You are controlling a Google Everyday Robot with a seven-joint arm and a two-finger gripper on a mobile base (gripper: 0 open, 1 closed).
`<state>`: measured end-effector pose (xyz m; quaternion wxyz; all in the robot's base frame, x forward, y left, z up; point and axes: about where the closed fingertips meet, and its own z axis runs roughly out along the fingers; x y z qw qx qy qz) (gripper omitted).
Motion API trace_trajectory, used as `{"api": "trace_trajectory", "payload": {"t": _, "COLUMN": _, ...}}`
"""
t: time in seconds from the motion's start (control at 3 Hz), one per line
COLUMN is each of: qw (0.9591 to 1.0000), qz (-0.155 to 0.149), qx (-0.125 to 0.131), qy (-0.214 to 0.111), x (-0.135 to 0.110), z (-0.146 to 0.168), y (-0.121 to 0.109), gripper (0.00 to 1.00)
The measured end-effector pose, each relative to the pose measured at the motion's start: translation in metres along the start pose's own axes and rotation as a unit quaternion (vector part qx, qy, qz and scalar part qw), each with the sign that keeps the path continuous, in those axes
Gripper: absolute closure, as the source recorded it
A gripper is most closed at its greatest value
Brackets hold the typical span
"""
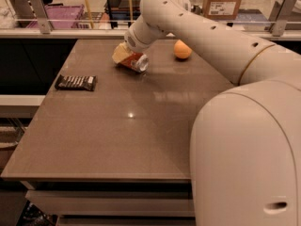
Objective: Knock coke can over
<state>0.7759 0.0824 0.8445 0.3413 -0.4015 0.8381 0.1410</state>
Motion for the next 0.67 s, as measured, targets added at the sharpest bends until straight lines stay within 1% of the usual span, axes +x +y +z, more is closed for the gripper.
{"api": "trace_trajectory", "payload": {"t": 0.33, "qw": 1.0, "qz": 0.0, "qx": -0.002, "qy": 0.002, "x": 0.0008, "z": 0.0028, "y": 0.0016, "gripper": 0.0}}
{"api": "trace_trajectory", "payload": {"t": 0.67, "qw": 1.0, "qz": 0.0, "qx": -0.002, "qy": 0.002, "x": 0.0008, "z": 0.0028, "y": 0.0016, "gripper": 0.0}}
